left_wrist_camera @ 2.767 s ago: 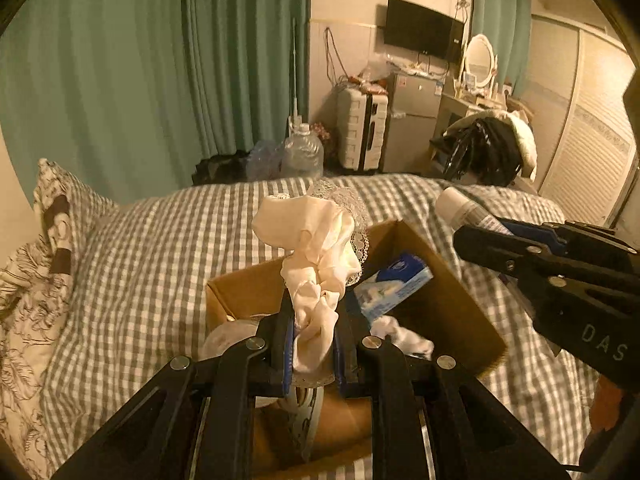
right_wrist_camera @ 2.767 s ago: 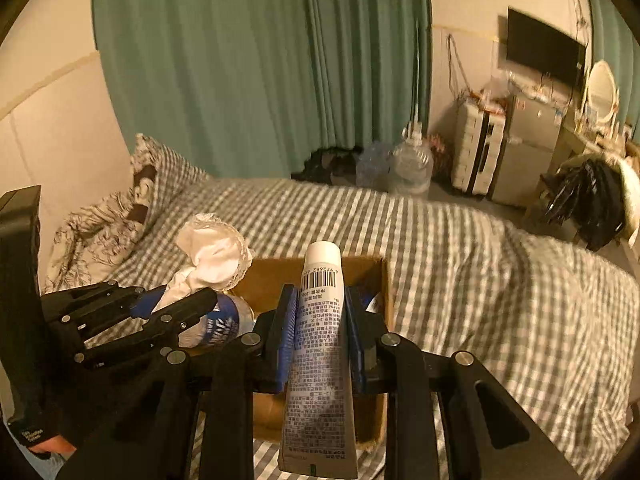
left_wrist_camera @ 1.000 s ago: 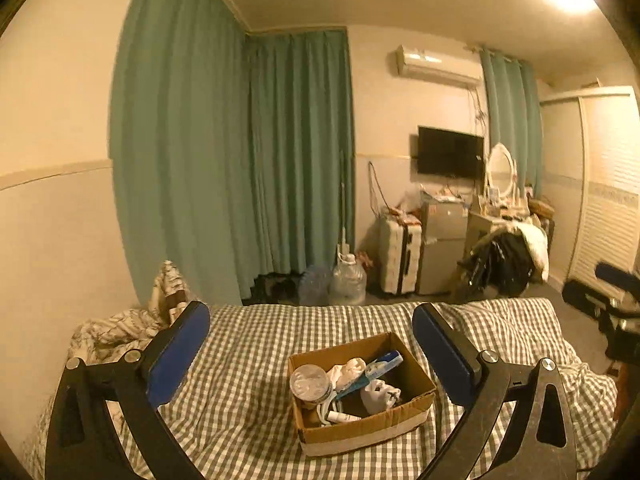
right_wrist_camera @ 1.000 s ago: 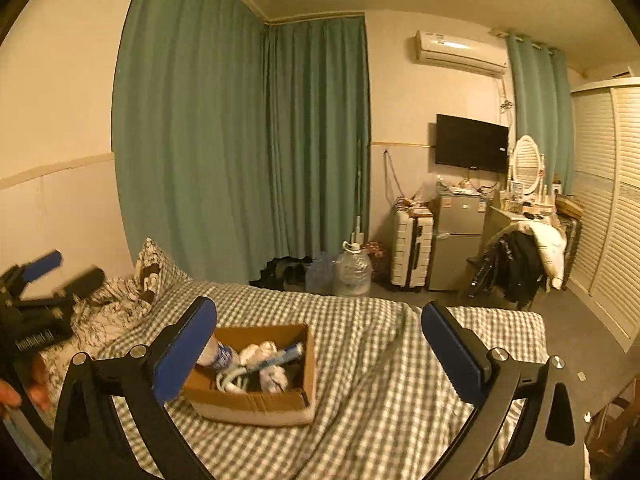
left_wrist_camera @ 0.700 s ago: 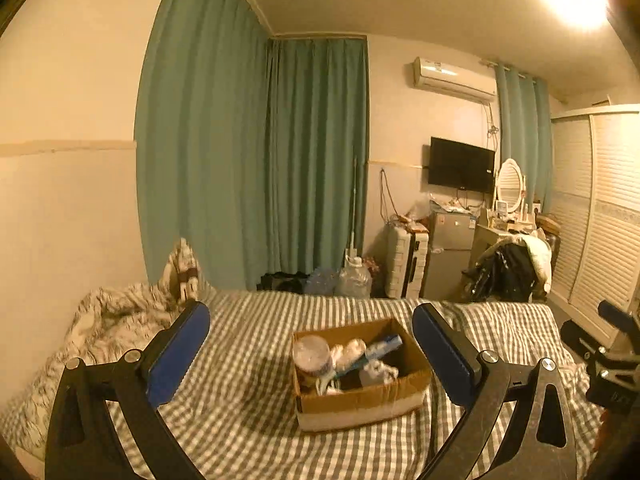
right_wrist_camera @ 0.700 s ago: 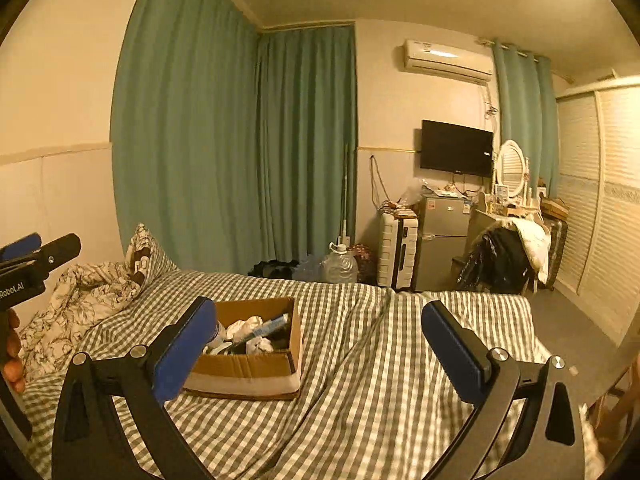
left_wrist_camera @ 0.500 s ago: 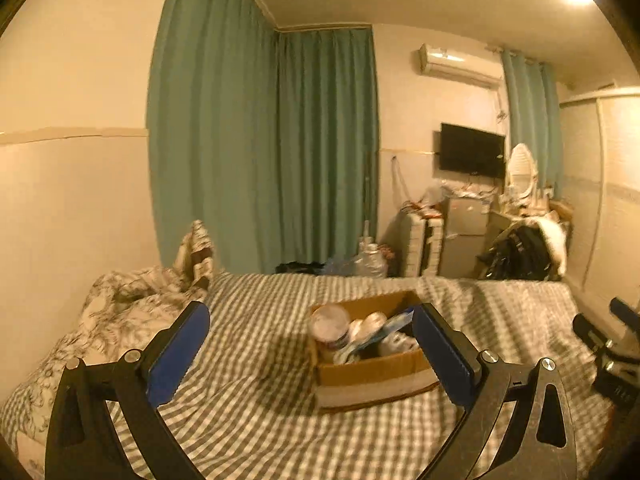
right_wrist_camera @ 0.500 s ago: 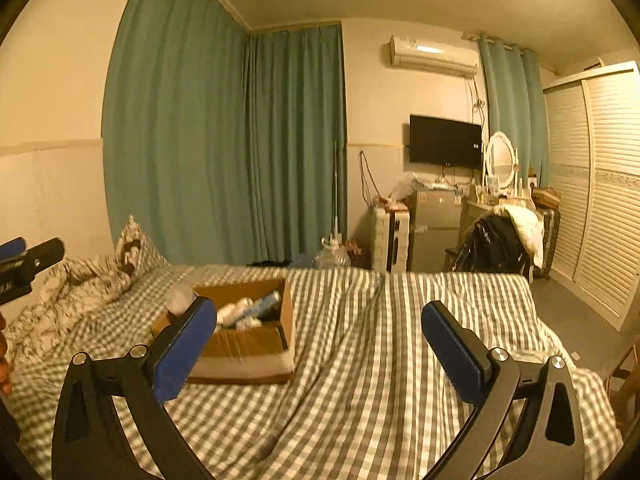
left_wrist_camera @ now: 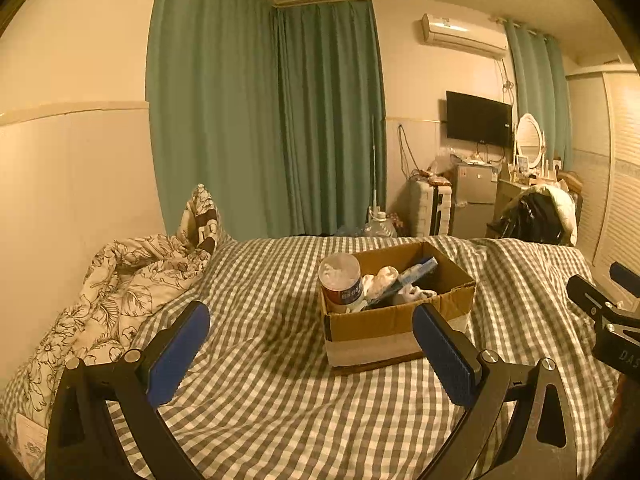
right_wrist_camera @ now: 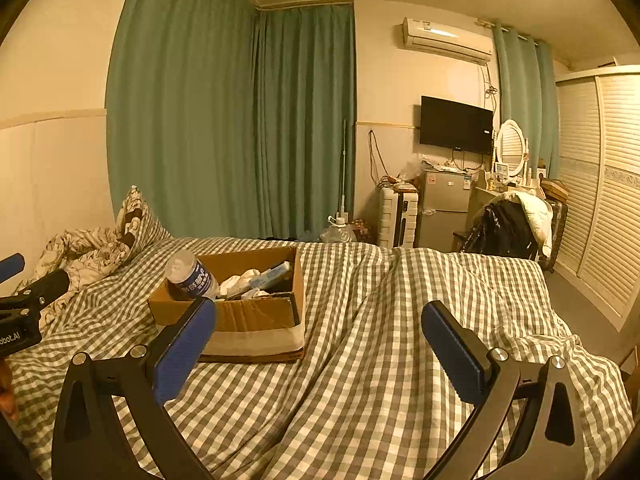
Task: Organize objects
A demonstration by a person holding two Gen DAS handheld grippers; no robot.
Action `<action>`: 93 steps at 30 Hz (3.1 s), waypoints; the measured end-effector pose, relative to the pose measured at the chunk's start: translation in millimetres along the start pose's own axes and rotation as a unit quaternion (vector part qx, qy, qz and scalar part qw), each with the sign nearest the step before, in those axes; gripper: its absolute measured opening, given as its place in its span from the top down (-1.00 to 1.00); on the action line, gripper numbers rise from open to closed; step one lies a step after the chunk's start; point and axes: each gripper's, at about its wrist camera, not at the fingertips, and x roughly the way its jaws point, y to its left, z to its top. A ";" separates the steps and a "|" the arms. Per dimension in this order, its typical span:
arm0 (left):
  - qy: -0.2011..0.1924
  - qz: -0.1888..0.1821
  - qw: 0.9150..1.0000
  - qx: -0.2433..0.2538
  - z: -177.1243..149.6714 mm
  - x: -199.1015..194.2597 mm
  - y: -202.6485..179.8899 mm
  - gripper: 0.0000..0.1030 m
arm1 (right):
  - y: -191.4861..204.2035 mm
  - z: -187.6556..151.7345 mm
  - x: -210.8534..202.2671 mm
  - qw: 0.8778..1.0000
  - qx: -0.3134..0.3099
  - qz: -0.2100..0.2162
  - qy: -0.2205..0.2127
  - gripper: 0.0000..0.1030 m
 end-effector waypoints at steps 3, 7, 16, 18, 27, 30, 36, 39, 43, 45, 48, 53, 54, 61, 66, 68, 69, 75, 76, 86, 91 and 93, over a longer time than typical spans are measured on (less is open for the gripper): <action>0.003 0.000 1.000 0.000 -0.5 0.2 1.1 -1.00 | 2.5 -1.6 2.1 1.000 -0.003 -0.001 0.003 -0.99; 0.005 0.001 1.000 0.000 -0.7 0.0 1.2 -1.00 | 4.4 -2.5 2.5 1.000 -0.005 0.000 0.005 -0.99; 0.008 -0.001 1.000 -0.001 -2.2 0.2 1.5 -1.00 | 6.8 -3.9 3.4 1.000 -0.007 0.002 0.008 -0.99; 0.010 -0.001 1.000 0.000 -3.0 0.3 1.0 -1.00 | 8.3 -4.4 3.1 1.000 -0.010 0.002 0.008 -0.99; 0.013 -0.001 1.000 -0.003 -4.3 2.1 4.2 -1.00 | 10.4 -5.5 3.8 1.000 -0.016 0.003 0.012 -0.99; 0.013 -0.001 1.000 -0.004 -4.9 2.1 5.3 -1.00 | 10.2 -5.2 3.9 1.000 -0.017 0.003 0.012 -0.99; 0.017 -0.001 1.000 -0.005 -6.3 4.0 6.5 -1.00 | 12.8 -7.7 3.7 1.000 -0.016 0.002 0.013 -0.99; 0.017 -0.002 1.000 -0.005 -6.2 3.8 6.4 -1.00 | 15.0 -7.8 4.2 1.000 -0.017 0.003 0.014 -0.99; 0.017 -0.002 1.000 -0.006 -6.4 4.0 6.6 -1.00 | 17.5 -8.3 4.8 1.000 -0.019 0.003 0.016 -0.99; 0.018 -0.002 1.000 -0.005 -6.5 4.1 6.4 -1.00 | 17.8 -7.9 5.0 1.000 -0.019 0.003 0.015 -0.99; 0.020 -0.001 1.000 -0.005 -7.7 3.6 5.3 -1.00 | 17.8 -7.9 5.1 1.000 -0.019 0.003 0.015 -0.99; 0.020 -0.001 1.000 -0.005 -8.1 3.6 5.4 -1.00 | 18.3 -8.1 5.1 1.000 -0.018 0.004 0.016 -0.99; 0.021 -0.001 1.000 -0.005 -8.3 4.1 4.5 -1.00 | 18.9 -8.4 5.2 1.000 -0.019 0.004 0.016 -0.99; 0.022 -0.002 1.000 -0.003 -10.2 4.1 2.3 -1.00 | 23.6 -8.0 5.5 1.000 -0.021 0.007 0.015 -0.99; 0.022 -0.002 1.000 -0.003 -10.3 4.2 2.1 -1.00 | 25.0 -8.3 5.5 1.000 -0.023 0.008 0.016 -0.99; 0.022 -0.002 1.000 -0.003 -10.8 3.9 1.7 -1.00 | 26.1 -8.1 5.0 1.000 -0.024 0.009 0.016 -0.99; 0.022 -0.002 1.000 -0.003 -10.1 4.2 2.1 -1.00 | 26.6 -8.1 5.1 1.000 -0.024 0.010 0.016 -0.99; 0.022 -0.001 1.000 -0.003 -10.9 4.1 1.8 -1.00 | 29.7 -8.1 5.4 0.999 -0.026 0.010 0.017 -0.99; 0.022 0.000 1.000 -0.002 -11.2 3.9 1.6 -1.00 | 30.2 -8.2 5.6 0.999 -0.026 0.011 0.017 -0.99; 0.024 0.003 1.000 0.004 -11.2 5.7 2.9 -1.00 | 30.0 -8.3 5.5 0.999 -0.027 0.010 0.019 -0.99; 0.023 0.005 1.000 0.009 -11.1 5.5 2.0 -1.00 | 29.7 -8.4 5.4 0.999 -0.027 0.011 0.019 -0.99; 0.023 0.005 1.000 0.010 -10.4 5.5 2.3 -1.00 | 29.7 -8.4 5.3 0.999 -0.027 0.010 0.020 -0.99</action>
